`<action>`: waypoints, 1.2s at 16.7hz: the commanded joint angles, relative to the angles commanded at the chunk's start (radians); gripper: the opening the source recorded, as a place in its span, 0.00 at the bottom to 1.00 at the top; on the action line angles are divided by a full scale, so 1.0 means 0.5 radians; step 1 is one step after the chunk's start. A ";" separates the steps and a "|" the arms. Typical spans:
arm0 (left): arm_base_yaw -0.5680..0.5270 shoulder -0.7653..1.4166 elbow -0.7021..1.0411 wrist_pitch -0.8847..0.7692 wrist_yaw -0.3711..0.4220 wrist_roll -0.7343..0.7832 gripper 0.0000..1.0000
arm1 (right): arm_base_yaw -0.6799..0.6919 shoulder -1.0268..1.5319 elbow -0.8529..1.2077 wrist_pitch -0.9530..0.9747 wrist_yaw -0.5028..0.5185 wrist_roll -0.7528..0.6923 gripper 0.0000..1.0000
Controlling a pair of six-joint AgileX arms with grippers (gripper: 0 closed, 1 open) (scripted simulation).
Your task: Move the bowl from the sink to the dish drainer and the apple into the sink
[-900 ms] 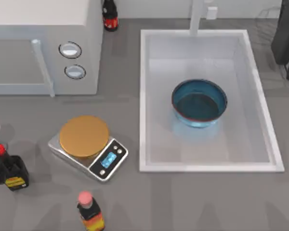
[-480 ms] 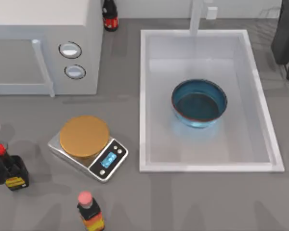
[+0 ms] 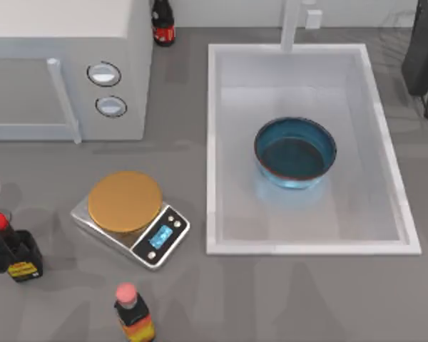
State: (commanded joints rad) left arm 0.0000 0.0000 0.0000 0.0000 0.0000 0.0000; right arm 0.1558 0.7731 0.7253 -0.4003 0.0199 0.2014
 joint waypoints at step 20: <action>0.000 0.000 0.000 0.000 0.000 0.000 1.00 | 0.714 3.697 3.503 -1.669 0.178 0.659 1.00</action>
State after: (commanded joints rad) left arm 0.0000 0.0000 0.0000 0.0000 0.0000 0.0000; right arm 0.5126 2.6215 2.4770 -1.2347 0.1088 0.5311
